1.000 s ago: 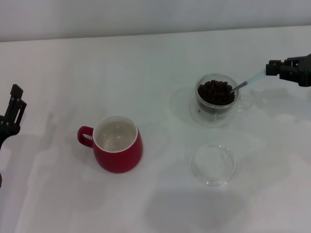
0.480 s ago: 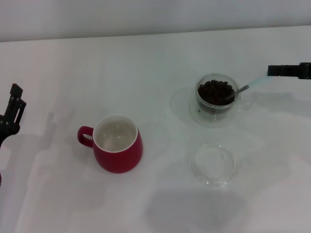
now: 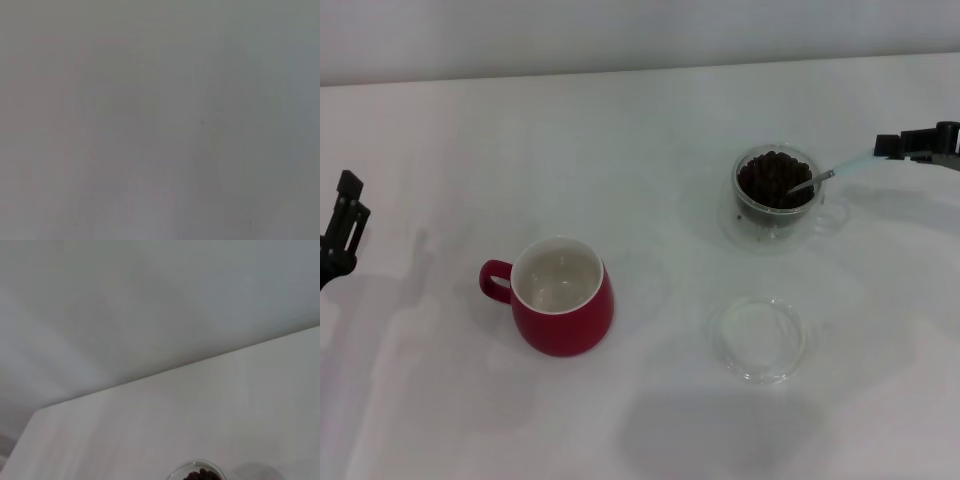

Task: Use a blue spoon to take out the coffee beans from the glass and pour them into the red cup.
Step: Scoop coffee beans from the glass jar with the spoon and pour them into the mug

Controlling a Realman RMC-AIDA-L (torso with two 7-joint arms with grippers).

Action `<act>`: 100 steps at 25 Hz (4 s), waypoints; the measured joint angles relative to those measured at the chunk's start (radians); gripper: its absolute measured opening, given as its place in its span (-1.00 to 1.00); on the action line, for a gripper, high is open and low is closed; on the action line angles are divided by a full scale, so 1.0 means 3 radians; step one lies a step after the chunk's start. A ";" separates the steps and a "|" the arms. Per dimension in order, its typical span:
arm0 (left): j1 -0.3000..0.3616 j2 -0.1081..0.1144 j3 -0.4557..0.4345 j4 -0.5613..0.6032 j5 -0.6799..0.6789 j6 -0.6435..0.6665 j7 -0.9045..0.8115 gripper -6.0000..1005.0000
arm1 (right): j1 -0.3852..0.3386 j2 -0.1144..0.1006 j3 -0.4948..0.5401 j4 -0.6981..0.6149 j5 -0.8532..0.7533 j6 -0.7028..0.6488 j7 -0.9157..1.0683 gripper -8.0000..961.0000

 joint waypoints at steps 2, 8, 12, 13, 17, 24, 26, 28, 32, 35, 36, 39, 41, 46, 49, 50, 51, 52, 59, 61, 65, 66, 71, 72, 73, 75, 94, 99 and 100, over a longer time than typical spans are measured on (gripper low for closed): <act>-0.0005 0.0001 0.0000 -0.0015 0.0000 0.0001 0.0000 0.42 | -0.0006 -0.0001 0.0002 0.0000 0.0022 -0.0002 0.0038 -0.61; -0.0026 0.0001 0.0000 -0.0055 0.0000 0.0007 0.0002 0.41 | -0.0042 -0.0024 0.0005 -0.0001 0.0080 -0.0002 0.0168 -0.60; -0.0042 0.0001 0.0000 -0.0077 0.0000 0.0009 0.0006 0.41 | -0.0057 -0.0049 0.0002 -0.0007 0.0090 0.0002 0.0274 -0.60; -0.0046 0.0001 0.0000 -0.0082 0.0000 0.0009 0.0006 0.41 | -0.0061 -0.0056 0.0002 -0.0014 0.0090 0.0002 0.0299 -0.60; -0.0060 0.0001 0.0000 -0.0092 0.0000 0.0009 0.0007 0.42 | -0.0083 -0.0101 0.0001 -0.0110 0.0091 0.0004 0.0402 -0.60; -0.0073 0.0001 0.0000 -0.0099 0.0000 0.0003 0.0007 0.42 | -0.0121 -0.0148 0.0005 -0.0275 0.0094 0.0045 0.0565 -0.59; -0.0073 0.0000 0.0000 -0.0122 0.0000 -0.0003 0.0009 0.42 | -0.0151 -0.0138 0.0007 -0.0283 0.0146 0.0070 0.0601 -0.59; -0.0073 -0.0003 0.0000 -0.0158 0.0000 -0.0008 0.0011 0.42 | -0.0193 -0.0129 0.0007 -0.0315 0.0225 0.0093 0.0619 -0.59; -0.0072 -0.0007 0.0000 -0.0177 0.0000 -0.0010 0.0012 0.42 | -0.0263 -0.0163 0.0006 -0.0453 0.0293 0.0158 0.0660 -0.58; -0.0072 -0.0004 0.0000 -0.0177 0.0000 -0.0011 0.0012 0.41 | -0.0286 -0.0191 0.0008 -0.0530 0.0312 0.0197 0.0674 -0.58; -0.0072 -0.0004 0.0000 -0.0177 0.0000 -0.0011 0.0012 0.41 | -0.0291 -0.0198 0.0008 -0.0552 0.0322 0.0212 0.0681 -0.58; -0.0075 -0.0001 0.0000 -0.0177 0.0000 -0.0011 0.0012 0.42 | -0.0318 -0.0217 0.0013 -0.0581 0.0361 0.0249 0.0709 -0.58; -0.0078 0.0001 -0.0007 -0.0177 0.0000 -0.0011 0.0012 0.42 | -0.0347 -0.0234 0.0015 -0.0608 0.0421 0.0270 0.0731 -0.57; -0.0081 0.0001 -0.0022 -0.0184 0.0000 -0.0012 0.0012 0.42 | -0.0434 -0.0315 0.0014 -0.0758 0.0528 0.0305 0.0757 -0.57; -0.0085 0.0001 -0.0026 -0.0186 0.0000 -0.0012 0.0012 0.42 | -0.0453 -0.0345 0.0017 -0.0819 0.0541 0.0333 0.0772 -0.57; -0.0088 0.0001 -0.0026 -0.0186 0.0000 -0.0012 0.0012 0.42 | -0.0458 -0.0353 0.0015 -0.0840 0.0546 0.0339 0.0779 -0.57; -0.0091 0.0001 -0.0026 -0.0187 0.0000 -0.0012 0.0012 0.41 | -0.0463 -0.0362 0.0013 -0.0857 0.0553 0.0346 0.0786 -0.57; -0.0097 0.0001 -0.0026 -0.0187 0.0000 -0.0012 0.0012 0.41 | -0.0466 -0.0369 0.0011 -0.0873 0.0557 0.0348 0.0790 -0.56; -0.0106 0.0001 -0.0025 -0.0187 -0.0005 -0.0012 0.0012 0.42 | -0.0472 -0.0409 0.0021 -0.0925 0.0577 0.0321 0.0812 -0.56; -0.0104 0.0001 -0.0025 -0.0188 -0.0015 -0.0012 0.0012 0.42 | -0.0480 -0.0423 0.0016 -0.0957 0.0617 0.0295 0.0817 -0.56; -0.0104 -0.0003 -0.0025 -0.0218 -0.0021 -0.0012 0.0012 0.42 | -0.0489 -0.0429 0.0014 -0.0973 0.0655 0.0216 0.0818 -0.55; -0.0105 -0.0004 -0.0025 -0.0220 -0.0021 -0.0012 0.0012 0.42 | -0.0489 -0.0430 0.0014 -0.0975 0.0665 0.0194 0.0817 -0.55; -0.0115 -0.0004 -0.0025 -0.0224 -0.0020 -0.0012 0.0012 0.42 | -0.0488 -0.0408 0.0009 -0.1006 0.0731 0.0058 0.0800 -0.55; -0.0118 -0.0004 -0.0025 -0.0225 -0.0020 -0.0012 0.0012 0.42 | -0.0487 -0.0398 0.0008 -0.1007 0.0741 0.0036 0.0798 -0.55; -0.0119 -0.0005 -0.0025 -0.0226 -0.0020 -0.0012 0.0012 0.42 | -0.0484 -0.0386 0.0007 -0.1007 0.0751 0.0011 0.0796 -0.55; -0.0124 -0.0005 -0.0025 -0.0227 -0.0020 -0.0012 0.0012 0.42 | -0.0469 -0.0361 0.0006 -0.1007 0.0759 -0.0039 0.0792 -0.54; -0.0204 -0.0011 0.0000 -0.0207 -0.0001 -0.0099 0.0003 0.42 | -0.0347 0.0005 0.0001 -0.1014 0.0630 -0.0300 0.0622 -0.53; -0.0205 -0.0014 0.0000 -0.0196 0.0000 -0.0104 0.0000 0.42 | -0.0286 0.0107 0.0001 -0.1019 0.0550 -0.0296 0.0541 -0.52; -0.0205 -0.0015 0.0000 -0.0196 0.0000 -0.0105 -0.0001 0.42 | -0.0275 0.0118 0.0001 -0.1026 0.0535 -0.0295 0.0531 -0.52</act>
